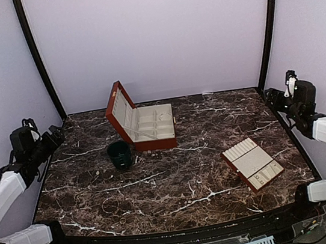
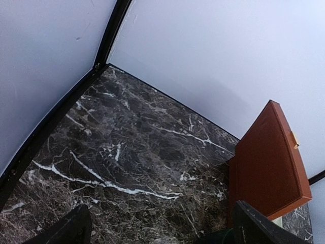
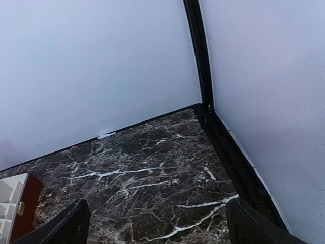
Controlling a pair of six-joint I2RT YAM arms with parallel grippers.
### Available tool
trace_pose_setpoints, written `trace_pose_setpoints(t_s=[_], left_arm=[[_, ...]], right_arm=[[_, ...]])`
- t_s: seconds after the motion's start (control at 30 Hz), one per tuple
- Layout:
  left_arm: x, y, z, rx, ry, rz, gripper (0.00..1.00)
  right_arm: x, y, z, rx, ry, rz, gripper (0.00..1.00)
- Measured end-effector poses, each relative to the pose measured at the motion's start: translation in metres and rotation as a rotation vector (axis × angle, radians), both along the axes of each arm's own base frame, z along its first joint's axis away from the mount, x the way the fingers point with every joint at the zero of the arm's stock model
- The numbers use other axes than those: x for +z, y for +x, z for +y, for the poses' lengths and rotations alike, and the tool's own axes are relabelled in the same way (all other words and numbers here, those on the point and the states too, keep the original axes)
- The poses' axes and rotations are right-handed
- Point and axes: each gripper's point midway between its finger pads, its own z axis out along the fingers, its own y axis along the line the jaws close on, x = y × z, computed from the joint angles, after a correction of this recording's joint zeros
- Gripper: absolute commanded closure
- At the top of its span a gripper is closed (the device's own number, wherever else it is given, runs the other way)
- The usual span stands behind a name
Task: Organize the mixed jewelry
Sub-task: Move to the center of the board in the compartment layer.
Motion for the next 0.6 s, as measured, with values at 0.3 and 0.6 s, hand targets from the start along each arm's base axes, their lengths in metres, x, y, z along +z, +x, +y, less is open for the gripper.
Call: trace_pose_setpoints(t_s=[0.3, 0.6], left_arm=[[0.053, 0.010, -0.037, -0.264, 0.073, 0.047, 0.19], [-0.020, 0.012, -0.114, -0.591, 0.101, 0.271, 0.32]], right_arm=[[-0.036, 0.012, 0.115, 0.366, 0.033, 0.193, 0.17], [-0.083, -0.019, 0.227, 0.606, -0.041, 0.398, 0.33]])
